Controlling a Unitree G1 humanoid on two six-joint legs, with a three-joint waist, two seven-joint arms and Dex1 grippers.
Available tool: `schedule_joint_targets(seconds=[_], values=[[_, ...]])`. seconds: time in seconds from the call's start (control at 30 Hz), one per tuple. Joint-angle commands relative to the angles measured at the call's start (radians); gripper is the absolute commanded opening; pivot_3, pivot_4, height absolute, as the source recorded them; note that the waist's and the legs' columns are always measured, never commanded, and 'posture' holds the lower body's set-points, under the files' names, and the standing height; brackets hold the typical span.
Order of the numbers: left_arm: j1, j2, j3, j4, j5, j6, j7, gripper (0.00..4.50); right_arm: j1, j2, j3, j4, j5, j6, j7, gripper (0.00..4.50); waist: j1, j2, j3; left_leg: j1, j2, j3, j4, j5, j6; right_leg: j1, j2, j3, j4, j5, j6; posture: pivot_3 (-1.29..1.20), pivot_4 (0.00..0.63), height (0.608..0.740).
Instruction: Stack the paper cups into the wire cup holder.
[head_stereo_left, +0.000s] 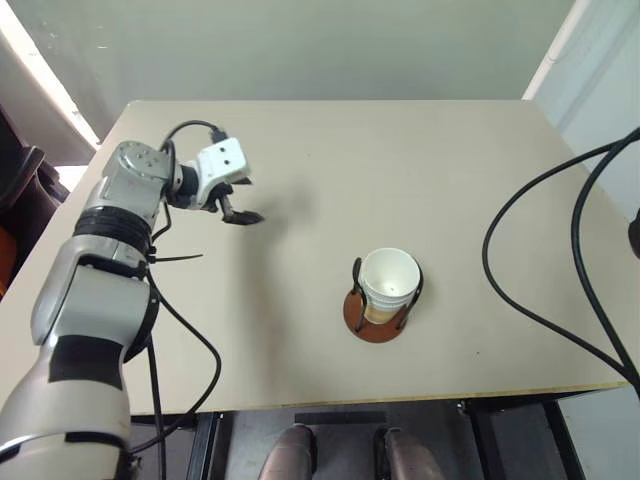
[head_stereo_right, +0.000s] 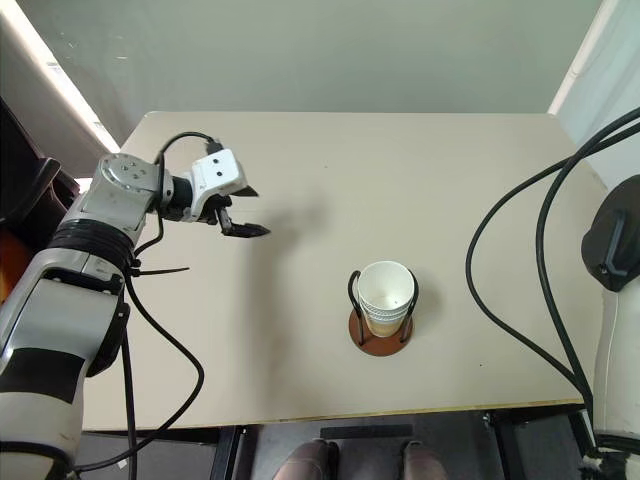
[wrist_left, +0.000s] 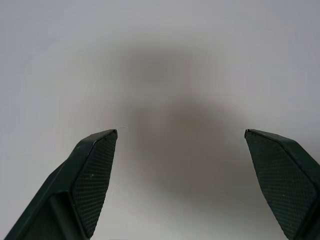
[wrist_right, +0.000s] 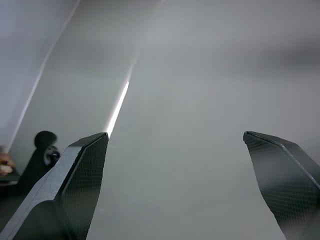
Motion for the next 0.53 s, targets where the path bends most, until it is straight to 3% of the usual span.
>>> schedule_joint_targets(seconds=[0.03,0.17,0.53], values=[[-0.003,0.015,0.052,0.037,0.068,0.033,0.214,4.37,-0.082,-0.008,-0.010,0.011,-0.008,-0.020,0.029,4.50,-0.002,-0.001,0.000,0.000,-0.001,0.000,0.000,0.000,0.000,0.000,0.000,0.001,0.000,0.000,0.000,0.00,0.150,0.740],[0.005,0.009,0.117,0.052,0.085,0.052,0.345,4.37,-0.103,-0.012,-0.012,0.031,-0.018,-0.022,0.043,4.50,-0.003,-0.001,0.000,-0.002,-0.004,0.000,-0.003,0.000,0.000,-0.002,-0.001,-0.001,0.000,0.000,-0.001,0.00,0.150,0.740],[0.024,-0.018,0.188,0.042,0.128,0.056,0.355,4.37,-0.134,0.013,-0.044,0.069,-0.007,-0.018,0.026,4.50,-0.003,-0.003,0.001,-0.001,-0.005,0.001,0.002,0.000,-0.002,-0.002,0.000,-0.002,0.007,0.000,-0.001,0.00,0.150,0.740]])
